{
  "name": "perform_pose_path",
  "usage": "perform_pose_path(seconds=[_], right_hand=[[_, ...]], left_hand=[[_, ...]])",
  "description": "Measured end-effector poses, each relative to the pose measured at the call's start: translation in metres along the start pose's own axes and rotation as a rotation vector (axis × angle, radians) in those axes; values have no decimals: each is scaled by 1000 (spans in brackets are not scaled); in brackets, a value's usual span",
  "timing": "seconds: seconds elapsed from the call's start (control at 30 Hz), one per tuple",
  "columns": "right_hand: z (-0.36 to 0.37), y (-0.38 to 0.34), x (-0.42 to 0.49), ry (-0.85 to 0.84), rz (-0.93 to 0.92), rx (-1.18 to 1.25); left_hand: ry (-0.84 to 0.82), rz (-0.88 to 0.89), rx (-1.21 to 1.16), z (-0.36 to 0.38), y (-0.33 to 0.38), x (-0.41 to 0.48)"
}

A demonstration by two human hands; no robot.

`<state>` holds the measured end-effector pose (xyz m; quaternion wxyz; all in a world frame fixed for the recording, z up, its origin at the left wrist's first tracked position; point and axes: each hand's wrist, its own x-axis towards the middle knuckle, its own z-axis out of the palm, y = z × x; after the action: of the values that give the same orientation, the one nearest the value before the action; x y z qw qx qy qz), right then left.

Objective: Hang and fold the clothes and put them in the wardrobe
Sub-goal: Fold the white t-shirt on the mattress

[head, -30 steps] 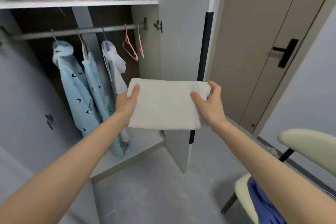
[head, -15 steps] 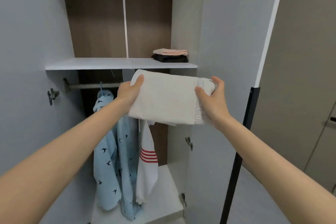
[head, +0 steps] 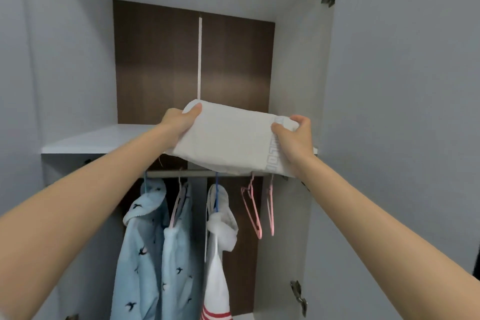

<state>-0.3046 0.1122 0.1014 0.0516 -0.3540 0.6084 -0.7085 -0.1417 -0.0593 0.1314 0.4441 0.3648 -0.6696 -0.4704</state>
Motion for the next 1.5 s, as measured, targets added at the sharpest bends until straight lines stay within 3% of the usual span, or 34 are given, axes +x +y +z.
perform_pose_path(seconds=[0.2,0.43,0.6,0.77,0.9,0.97,1.03,1.1,1.17,1.27,1.4,1.5], right_hand=[[53,18,85,-36,84,60],[105,54,164,-148,257,-90],[120,69,196,-366,420,-201],[124,65,209,-477,188,-853],[135,60,210,-342,-233,-1328],[139,60,208,-274,-475,-1296],[140,59,208,-384,-573,-1145],[137,57,209,-596,-473,-974],[133,53,207,-839,-230,-831],[125,45,203,-1077,-27,-898],[124,45,200,-1098,-74,-991],[128,50,200,-1082,-156,-1045]], left_hand=[[-67,-7,163,4,0,124],[-199,30,481,36,-31,256],[-290,53,786,58,-59,320],[-420,177,954,75,-78,353],[-349,365,1169,73,-75,354],[-244,476,1294,68,-73,347],[-189,535,1330,65,-69,336],[-185,493,1288,60,-63,319],[-240,382,1267,53,-58,302],[-419,156,1229,40,-55,275],[-499,14,1134,34,-58,249],[-515,-12,1193,39,-58,240]])
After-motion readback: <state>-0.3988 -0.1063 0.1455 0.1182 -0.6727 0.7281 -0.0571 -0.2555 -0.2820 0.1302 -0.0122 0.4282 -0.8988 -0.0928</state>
